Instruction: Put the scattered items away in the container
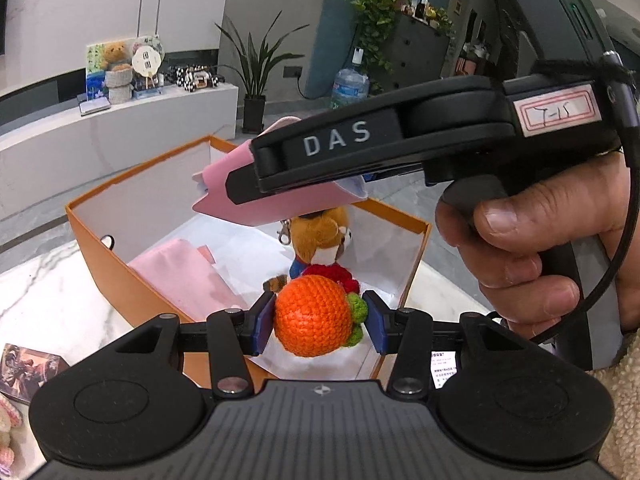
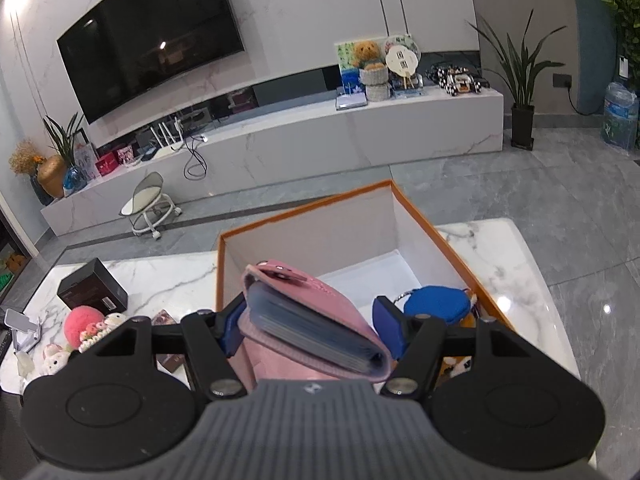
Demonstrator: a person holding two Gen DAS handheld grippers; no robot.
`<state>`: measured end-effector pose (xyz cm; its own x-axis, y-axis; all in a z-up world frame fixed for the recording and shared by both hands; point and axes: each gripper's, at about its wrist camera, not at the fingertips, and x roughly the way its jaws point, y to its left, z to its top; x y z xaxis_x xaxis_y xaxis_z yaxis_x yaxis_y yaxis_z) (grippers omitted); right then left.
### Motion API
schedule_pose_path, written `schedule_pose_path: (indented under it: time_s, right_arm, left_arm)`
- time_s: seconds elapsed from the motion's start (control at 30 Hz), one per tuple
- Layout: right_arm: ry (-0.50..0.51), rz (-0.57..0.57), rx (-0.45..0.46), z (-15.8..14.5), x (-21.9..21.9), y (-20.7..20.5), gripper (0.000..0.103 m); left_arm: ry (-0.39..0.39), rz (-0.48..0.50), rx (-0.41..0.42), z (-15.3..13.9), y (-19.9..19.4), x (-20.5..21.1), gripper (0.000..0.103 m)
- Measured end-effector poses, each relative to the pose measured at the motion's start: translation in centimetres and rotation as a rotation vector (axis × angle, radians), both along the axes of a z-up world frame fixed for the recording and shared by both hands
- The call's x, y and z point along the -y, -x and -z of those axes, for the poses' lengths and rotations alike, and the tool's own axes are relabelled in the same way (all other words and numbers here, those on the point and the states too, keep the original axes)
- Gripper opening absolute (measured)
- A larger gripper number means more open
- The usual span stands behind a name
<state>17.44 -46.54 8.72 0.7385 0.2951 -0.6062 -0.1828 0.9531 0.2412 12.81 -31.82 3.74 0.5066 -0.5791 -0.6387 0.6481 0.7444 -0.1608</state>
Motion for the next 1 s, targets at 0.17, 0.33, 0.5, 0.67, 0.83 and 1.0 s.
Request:
schedule_pose_path:
  time_s: [0.17,0.33,0.5,0.67,0.83,1.0]
  right_arm:
    - [0.011,-0.002,-0.037,1.1,-0.1,-1.1,0.068]
    - [0.032,0.0,-0.088,2.1,-0.1,-1.7,0.069]
    - [0.047,0.004,-0.096,2.1,-0.3,-1.8,0.073]
    - [0.05,0.005,-0.093,2.1,-0.4,-1.7,0.073]
    - [0.05,0.008,-0.09,2.0,-0.3,-1.6,0.073]
    - [0.051,0.008,-0.088,1.9,-0.5,-1.6,0.073]
  left_arm:
    - [-0.042,-0.015,-0.003,0.4,-0.5,0.9,0.055]
    - [-0.069,-0.019,-0.009,0.7,-0.6,1.5,0.065]
    - [-0.072,-0.015,-0.013,0.9,-0.4,1.5,0.067]
    - [-0.065,-0.021,-0.016,0.8,-0.2,1.3,0.067]
    - [-0.058,-0.021,-0.017,0.6,-0.1,1.2,0.067]
    - [-0.054,-0.017,-0.014,0.5,0.0,1.2,0.067]
